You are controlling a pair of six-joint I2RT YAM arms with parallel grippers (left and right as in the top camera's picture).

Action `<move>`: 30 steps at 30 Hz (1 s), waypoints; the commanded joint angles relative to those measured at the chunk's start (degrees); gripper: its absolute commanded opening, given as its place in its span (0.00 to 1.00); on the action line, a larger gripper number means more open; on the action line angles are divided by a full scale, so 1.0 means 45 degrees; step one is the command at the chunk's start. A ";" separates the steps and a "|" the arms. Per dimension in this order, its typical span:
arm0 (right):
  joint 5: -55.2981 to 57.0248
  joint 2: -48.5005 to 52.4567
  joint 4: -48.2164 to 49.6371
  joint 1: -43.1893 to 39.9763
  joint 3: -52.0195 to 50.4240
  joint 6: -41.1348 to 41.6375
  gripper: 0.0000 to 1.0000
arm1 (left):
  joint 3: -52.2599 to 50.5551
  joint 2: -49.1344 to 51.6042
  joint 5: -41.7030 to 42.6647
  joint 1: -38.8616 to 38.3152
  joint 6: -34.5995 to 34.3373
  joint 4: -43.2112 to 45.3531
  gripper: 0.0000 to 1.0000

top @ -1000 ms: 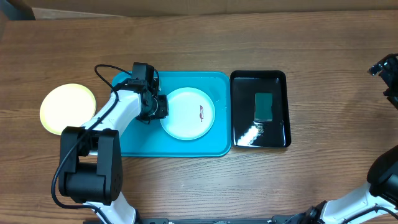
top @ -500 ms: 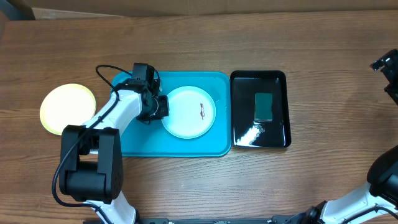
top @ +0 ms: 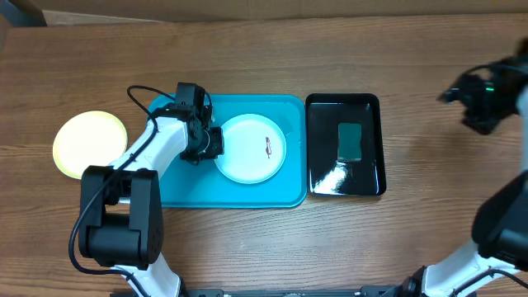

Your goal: Clean dirty plates on tray and stack at the side

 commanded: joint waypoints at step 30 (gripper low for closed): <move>0.3502 -0.0034 0.2914 0.7402 -0.3750 -0.0092 0.73 | 0.0714 0.0233 0.0097 0.0058 0.0131 -0.0525 0.20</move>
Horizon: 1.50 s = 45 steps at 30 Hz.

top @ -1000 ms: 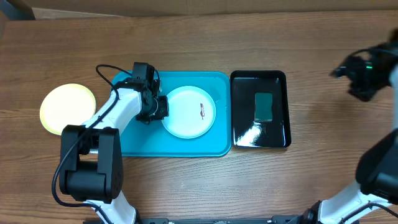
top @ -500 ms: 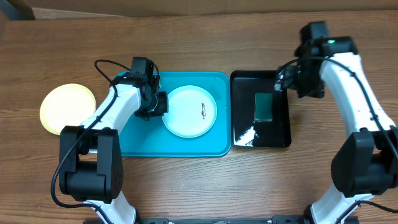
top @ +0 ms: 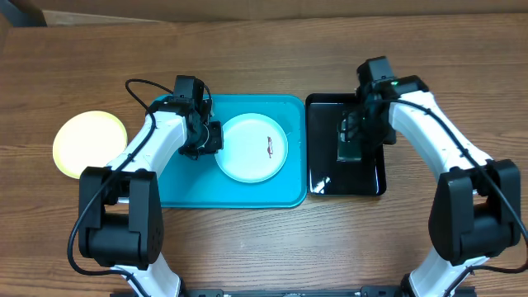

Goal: Clean dirty plates on tray and stack at the side
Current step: 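Lower the right gripper into the black tray and pinch the sponge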

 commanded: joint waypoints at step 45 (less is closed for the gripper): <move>0.0593 -0.0034 0.3589 0.0486 -0.2686 0.0039 0.44 | 0.0083 0.0228 0.0049 0.0058 0.0049 0.0039 0.22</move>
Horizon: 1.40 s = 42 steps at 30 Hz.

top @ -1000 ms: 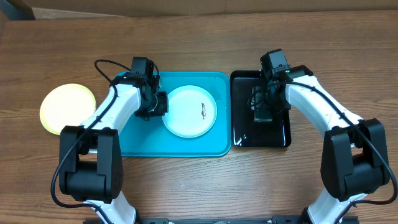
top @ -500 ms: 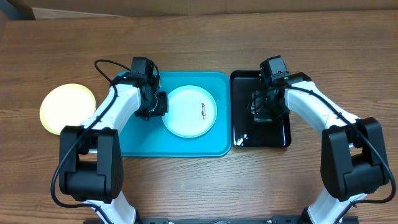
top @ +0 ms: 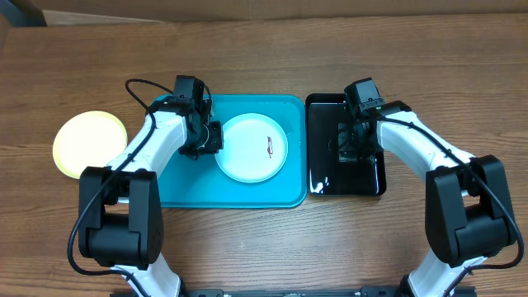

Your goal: Clean dirty plates on tray and stack at the side

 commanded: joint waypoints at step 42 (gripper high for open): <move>-0.0345 -0.0034 0.0049 -0.0015 -0.0029 0.0044 0.04 | -0.0743 0.0238 0.0015 -0.0136 -0.0097 0.0767 0.04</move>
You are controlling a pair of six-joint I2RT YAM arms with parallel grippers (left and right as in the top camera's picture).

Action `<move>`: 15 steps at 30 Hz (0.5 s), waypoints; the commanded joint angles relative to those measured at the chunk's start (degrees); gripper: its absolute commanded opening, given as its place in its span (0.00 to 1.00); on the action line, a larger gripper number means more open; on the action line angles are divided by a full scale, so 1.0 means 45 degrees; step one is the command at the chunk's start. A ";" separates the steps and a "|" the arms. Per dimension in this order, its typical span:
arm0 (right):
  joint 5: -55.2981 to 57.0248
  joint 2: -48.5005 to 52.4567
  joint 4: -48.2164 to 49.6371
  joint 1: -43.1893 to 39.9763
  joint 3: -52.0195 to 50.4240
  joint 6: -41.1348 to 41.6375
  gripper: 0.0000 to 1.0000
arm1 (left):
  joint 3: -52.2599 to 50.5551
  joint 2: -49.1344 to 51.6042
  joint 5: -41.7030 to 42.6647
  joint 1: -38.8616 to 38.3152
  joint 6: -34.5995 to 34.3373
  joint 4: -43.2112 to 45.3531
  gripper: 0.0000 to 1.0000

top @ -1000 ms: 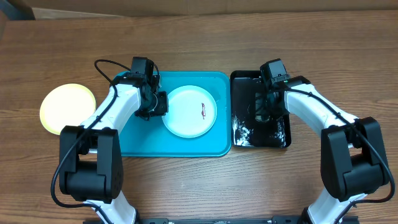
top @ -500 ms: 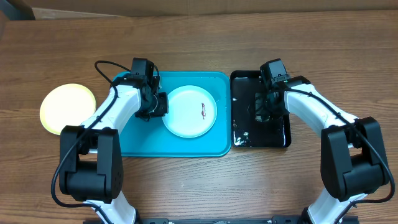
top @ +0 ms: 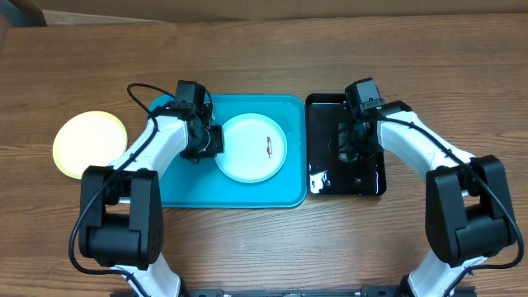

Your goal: Clean dirty plates on tray and stack at the side

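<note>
A pale plate (top: 252,148) with a small dark smear near its middle lies on the teal tray (top: 173,194). My left gripper (top: 211,142) sits at the plate's left rim, shut on it. A yellow plate (top: 89,142) rests on the table at the far left. My right gripper (top: 346,147) is low inside the black tray (top: 371,177), fingers pointing down. The green sponge is hidden under it, so whether the fingers hold it is not visible.
The teal and black trays sit side by side at the table's middle. A black cable loops from the left arm over the teal tray's upper left corner. Bare wood lies in front of and behind the trays.
My right gripper stays over the sponge's spot in the black tray, and no green shows any more. The tray's glare has shifted slightly. The left gripper and pale plate are unchanged.
First my left gripper held the pale plate's left rim while the right arm was off at the far right and the green sponge lay bare in the black tray. The right gripper then came over the sponge, lowered onto it, and now covers it fully.
</note>
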 commanded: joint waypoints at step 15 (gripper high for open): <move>-0.0199 -0.0039 -0.1195 -0.0024 0.0894 -0.0058 0.04 | -0.0423 0.0248 0.0015 -0.0107 -0.0097 0.0311 0.05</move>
